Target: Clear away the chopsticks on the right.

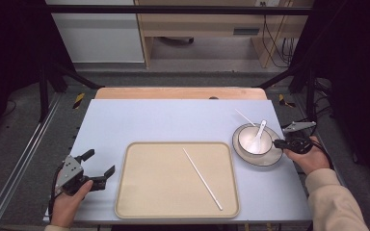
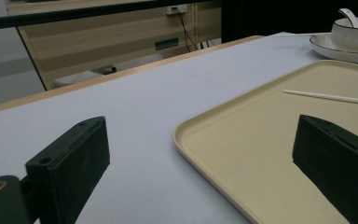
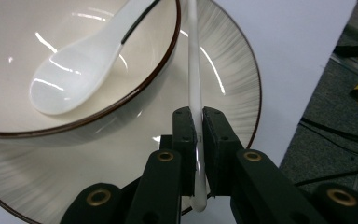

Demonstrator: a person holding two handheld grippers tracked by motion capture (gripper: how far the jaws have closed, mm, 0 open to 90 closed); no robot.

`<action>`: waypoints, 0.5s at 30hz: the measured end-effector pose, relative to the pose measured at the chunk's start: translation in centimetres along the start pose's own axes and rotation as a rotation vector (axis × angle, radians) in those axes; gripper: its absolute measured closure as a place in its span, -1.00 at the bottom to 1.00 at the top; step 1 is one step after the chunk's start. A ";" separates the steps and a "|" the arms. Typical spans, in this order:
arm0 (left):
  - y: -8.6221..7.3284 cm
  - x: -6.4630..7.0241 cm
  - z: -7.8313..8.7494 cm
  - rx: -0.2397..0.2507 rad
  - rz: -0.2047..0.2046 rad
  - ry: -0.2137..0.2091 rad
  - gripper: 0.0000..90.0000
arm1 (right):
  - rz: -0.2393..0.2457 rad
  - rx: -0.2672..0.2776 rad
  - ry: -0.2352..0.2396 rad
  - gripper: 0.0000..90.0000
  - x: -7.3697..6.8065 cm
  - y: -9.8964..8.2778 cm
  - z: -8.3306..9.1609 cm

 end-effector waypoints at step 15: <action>0.1 -0.1 0.1 0.007 0.001 0.007 -0.92 | -0.182 0.197 -0.193 0.86 -2.8 1.5 8.0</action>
Point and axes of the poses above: each handheld gripper's, and its own axes: z roughly backward along the jaws, y roughly out of its top, x roughly to its right, the point moved 5 cm from there along -z, roughly forward along the jaws, and after that the axes turned 3 degrees about x, right-handed, at the moved point
